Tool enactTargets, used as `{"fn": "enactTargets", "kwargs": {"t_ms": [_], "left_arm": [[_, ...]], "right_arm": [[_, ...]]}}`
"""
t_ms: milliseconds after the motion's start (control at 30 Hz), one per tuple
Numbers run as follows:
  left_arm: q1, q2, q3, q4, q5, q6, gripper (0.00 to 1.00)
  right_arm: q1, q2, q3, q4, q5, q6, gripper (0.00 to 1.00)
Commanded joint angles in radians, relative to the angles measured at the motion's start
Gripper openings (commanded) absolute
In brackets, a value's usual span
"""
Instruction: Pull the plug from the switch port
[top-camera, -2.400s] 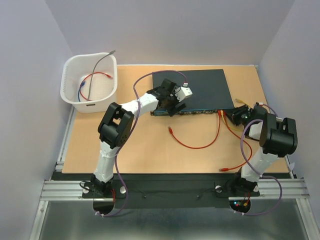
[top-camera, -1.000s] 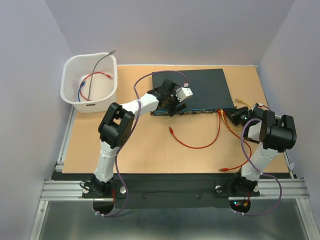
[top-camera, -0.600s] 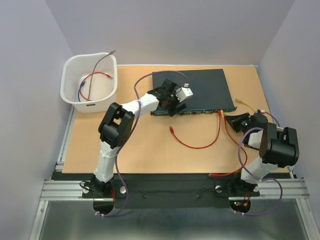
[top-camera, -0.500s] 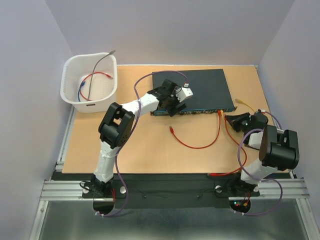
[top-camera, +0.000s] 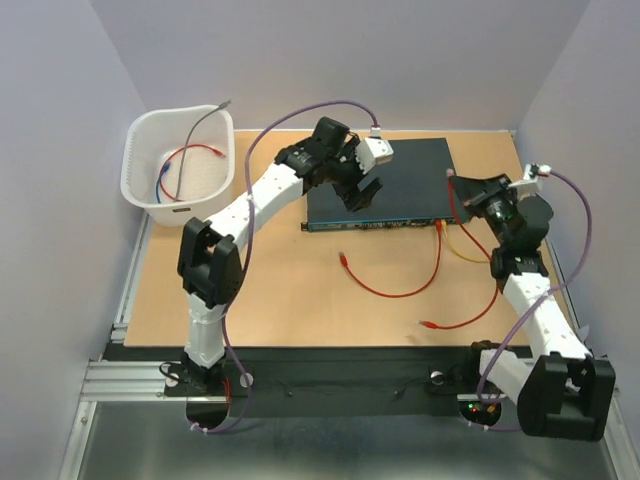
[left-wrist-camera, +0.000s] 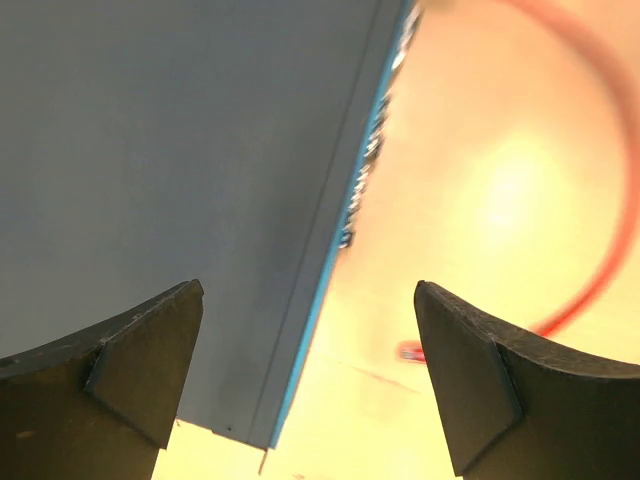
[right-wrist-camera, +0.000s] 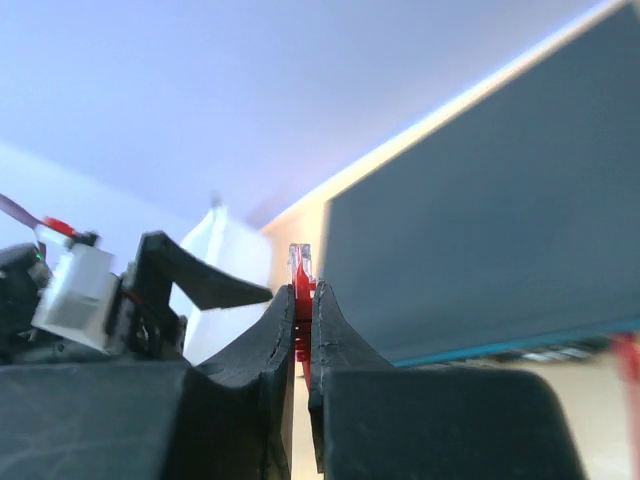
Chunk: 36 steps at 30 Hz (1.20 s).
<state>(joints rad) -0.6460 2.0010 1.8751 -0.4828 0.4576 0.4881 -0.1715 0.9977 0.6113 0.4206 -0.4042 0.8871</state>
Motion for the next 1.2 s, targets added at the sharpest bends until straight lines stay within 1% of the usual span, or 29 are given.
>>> {"fn": "enactTargets", "kwargs": {"t_ms": [0,33,67,100,133,167,200,233,267,333,367,433,533,667,833,900,1000,1033,1067,1100,1133,1167], "left_arm": [[0.000,-0.149,0.082,-0.059,0.176,-0.089,0.99],[0.002,-0.162,0.087,-0.059,0.193,-0.106,0.99],[0.002,-0.172,0.091,-0.059,0.210,-0.123,0.99],[0.003,-0.198,0.088,-0.044,0.242,-0.158,0.99],[0.006,-0.211,0.084,-0.034,0.262,-0.173,0.99],[0.017,-0.223,0.078,-0.024,0.279,-0.190,0.99],[0.023,-0.243,0.053,0.013,0.292,-0.213,0.99],[0.032,-0.249,0.044,0.033,0.315,-0.265,0.99],[0.054,-0.255,0.020,0.079,0.313,-0.290,0.99],[0.080,-0.260,-0.011,0.142,0.312,-0.351,0.97],[0.115,-0.260,-0.034,0.200,0.319,-0.421,0.97],[0.141,-0.251,-0.037,0.237,0.369,-0.477,0.95],[0.143,-0.228,-0.021,0.256,0.372,-0.509,0.91],[0.137,-0.217,-0.014,0.283,0.368,-0.516,0.88],[0.134,-0.215,-0.022,0.300,0.372,-0.459,0.86],[0.134,-0.225,-0.037,0.306,0.368,-0.447,0.83],[0.132,-0.231,-0.059,0.309,0.359,-0.428,0.73],[0.132,-0.228,-0.057,0.309,0.334,-0.430,0.62],[0.132,-0.228,-0.057,0.311,0.325,-0.424,0.57],[0.135,-0.228,-0.062,0.311,0.316,-0.422,0.44],[0.135,-0.226,-0.065,0.312,0.309,-0.422,0.37],[0.137,-0.226,-0.068,0.314,0.306,-0.418,0.31]], "right_arm": [[0.205,0.114,0.122,0.128,0.066,0.038,0.00],[0.254,0.146,0.158,0.145,0.094,0.024,0.00],[0.335,0.177,0.200,0.183,0.146,0.004,0.00],[0.360,0.237,0.247,0.213,0.165,0.007,0.00],[0.378,0.260,0.261,0.255,0.179,0.022,0.00],[0.400,0.286,0.272,0.338,0.200,0.067,0.01],[0.411,0.329,0.298,0.366,0.209,0.085,0.00],[0.427,0.355,0.314,0.385,0.218,0.095,0.00],[0.460,0.393,0.350,0.408,0.232,0.095,0.00],[0.490,0.426,0.372,0.418,0.248,0.102,0.01],[0.515,0.435,0.380,0.441,0.267,0.108,0.00],[0.530,0.459,0.399,0.454,0.284,0.108,0.00],[0.561,0.479,0.415,0.484,0.303,0.115,0.00],[0.590,0.515,0.441,0.533,0.297,0.141,0.00],[0.612,0.555,0.472,0.552,0.288,0.170,0.01],[0.612,0.565,0.478,0.557,0.285,0.171,0.00],[0.616,0.590,0.495,0.566,0.254,0.202,0.00],[0.619,0.594,0.490,0.584,0.251,0.225,0.00],[0.621,0.595,0.482,0.595,0.246,0.234,0.01],[0.619,0.591,0.475,0.603,0.249,0.242,0.01],[0.619,0.579,0.457,0.609,0.254,0.245,0.00],[0.619,0.573,0.452,0.609,0.260,0.245,0.00]]}}
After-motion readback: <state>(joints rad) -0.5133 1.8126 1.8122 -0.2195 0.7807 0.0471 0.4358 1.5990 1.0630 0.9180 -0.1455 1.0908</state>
